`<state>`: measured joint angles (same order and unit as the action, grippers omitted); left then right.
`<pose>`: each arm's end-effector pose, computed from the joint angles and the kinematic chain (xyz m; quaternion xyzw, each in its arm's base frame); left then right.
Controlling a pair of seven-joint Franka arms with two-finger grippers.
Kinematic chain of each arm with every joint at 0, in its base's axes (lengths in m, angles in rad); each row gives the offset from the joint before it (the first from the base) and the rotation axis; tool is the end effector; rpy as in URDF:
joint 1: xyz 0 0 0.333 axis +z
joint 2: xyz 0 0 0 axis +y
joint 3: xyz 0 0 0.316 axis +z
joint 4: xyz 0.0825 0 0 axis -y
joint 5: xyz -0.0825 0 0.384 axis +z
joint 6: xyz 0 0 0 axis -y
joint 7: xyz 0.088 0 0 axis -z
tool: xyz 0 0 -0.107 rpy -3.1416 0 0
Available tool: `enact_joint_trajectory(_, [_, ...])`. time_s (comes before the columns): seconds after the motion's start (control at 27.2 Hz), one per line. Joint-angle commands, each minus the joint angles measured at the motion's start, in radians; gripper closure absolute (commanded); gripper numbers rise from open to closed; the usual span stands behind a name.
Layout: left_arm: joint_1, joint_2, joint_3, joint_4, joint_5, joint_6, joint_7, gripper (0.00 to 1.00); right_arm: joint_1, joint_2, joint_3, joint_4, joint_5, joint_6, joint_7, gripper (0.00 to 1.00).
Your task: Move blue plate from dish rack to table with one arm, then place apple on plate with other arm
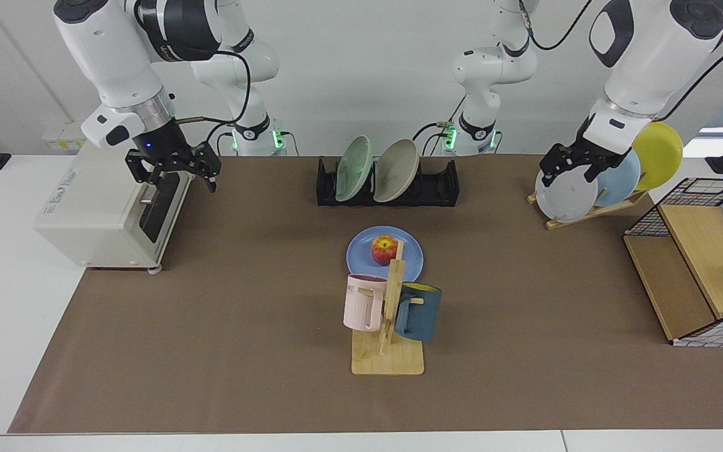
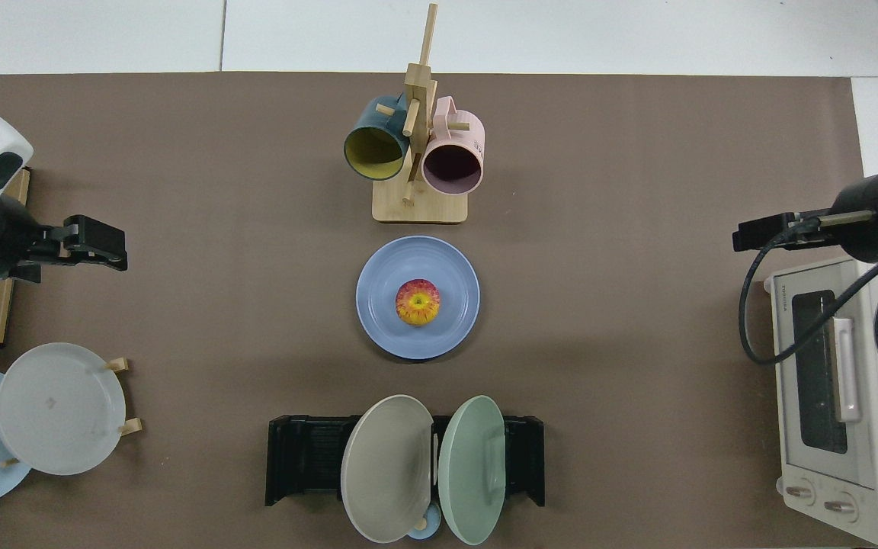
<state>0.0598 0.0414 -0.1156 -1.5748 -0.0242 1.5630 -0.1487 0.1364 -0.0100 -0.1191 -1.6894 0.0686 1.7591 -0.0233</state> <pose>0.5640 -0.0328 0.5990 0.9985 0.0466 -0.0278 0.0117 0.5661 0.0156 0.5907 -0.9985 -0.0152 -0.0399 0.0344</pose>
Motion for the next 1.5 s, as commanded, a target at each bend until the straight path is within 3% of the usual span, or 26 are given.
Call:
enact_joint_trajectory(0.0, [-0.005, -0.003, 0.001, 0.002, 0.003, 0.011, 0.005, 0.0, -0.02, -0.011, 0.019, -0.012, -0.018, 0.014, 0.046, 0.0])
enact_joint_trajectory(0.18, [-0.005, -0.003, 0.001, 0.002, 0.003, 0.011, 0.005, 0.0, -0.02, -0.004, 0.022, 0.046, -0.053, -0.016, 0.046, 0.0])
enact_joint_trajectory(0.4, [-0.005, -0.003, 0.002, 0.002, 0.001, 0.011, 0.005, 0.0, -0.017, -0.014, 0.024, 0.045, -0.05, -0.038, 0.149, 0.0])
enact_joint_trajectory(1.21, [-0.005, -0.002, 0.002, 0.002, 0.001, 0.014, 0.005, 0.0, -0.017, -0.018, 0.019, 0.047, -0.055, -0.043, 0.163, 0.0])
enact_joint_trajectory(1.47, [-0.005, 0.0, 0.001, 0.002, 0.001, 0.014, 0.003, 0.0, -0.021, -0.015, 0.018, 0.076, -0.061, -0.159, 0.12, 0.0])
